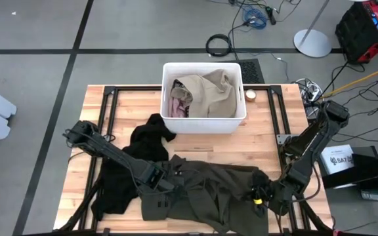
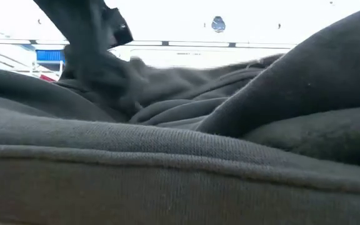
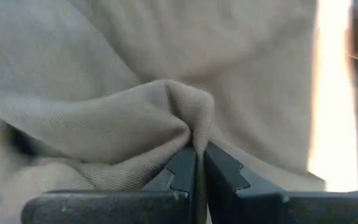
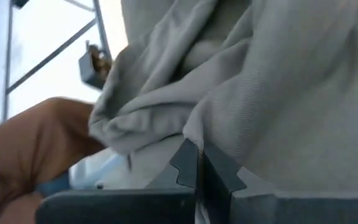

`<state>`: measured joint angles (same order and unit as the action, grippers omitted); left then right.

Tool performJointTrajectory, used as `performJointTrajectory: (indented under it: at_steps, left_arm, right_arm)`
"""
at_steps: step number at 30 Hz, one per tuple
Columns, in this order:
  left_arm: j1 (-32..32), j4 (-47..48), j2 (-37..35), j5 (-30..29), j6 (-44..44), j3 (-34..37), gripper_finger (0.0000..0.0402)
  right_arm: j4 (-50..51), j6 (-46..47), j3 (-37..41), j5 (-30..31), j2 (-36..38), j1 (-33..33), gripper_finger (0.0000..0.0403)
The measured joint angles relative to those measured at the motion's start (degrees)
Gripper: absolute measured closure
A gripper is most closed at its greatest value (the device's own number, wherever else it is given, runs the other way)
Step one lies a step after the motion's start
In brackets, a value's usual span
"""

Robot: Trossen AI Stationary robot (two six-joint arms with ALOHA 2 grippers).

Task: Sort clothes
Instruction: Put the gray hoodie into the white bin

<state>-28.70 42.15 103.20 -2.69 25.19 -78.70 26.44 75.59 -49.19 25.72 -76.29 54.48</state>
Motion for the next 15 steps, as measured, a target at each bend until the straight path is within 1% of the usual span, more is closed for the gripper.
performJointTrajectory:
  at_steps: [2,4,7,9,12,15]
  left_arm:
    - [-0.16,0.17,0.00,5.30,-0.02,0.00,0.0370]
    - [-0.30,0.23,0.00,7.33,-0.02,0.00,0.0370]
    - [-0.28,0.34,-0.01,7.27,-0.07,0.00,0.0369]
    - [-0.46,0.46,-0.01,7.27,-1.06,0.00,0.0368]
    - [-0.66,1.27,-0.02,7.32,-3.22,-0.02,0.0368]
    - [-0.54,4.90,-0.01,7.38,-3.43,-1.29,0.0368]
  right_arm:
    - [-0.92,0.10,0.00,-3.05,-0.64,-0.04,0.0400]
    - [-1.10,0.20,0.00,-5.18,-1.51,-0.02,0.0396]
    - [-0.59,-1.20,0.00,-6.37,-2.66,-0.02,0.0384]
    - [-0.55,-5.21,0.00,-6.43,-3.55,-0.02,0.0370]
    - [-0.55,-10.42,0.00,-6.53,-4.77,-0.02,0.0335]
    - [-0.59,-14.09,0.02,-6.68,-5.93,-0.02,0.0290]
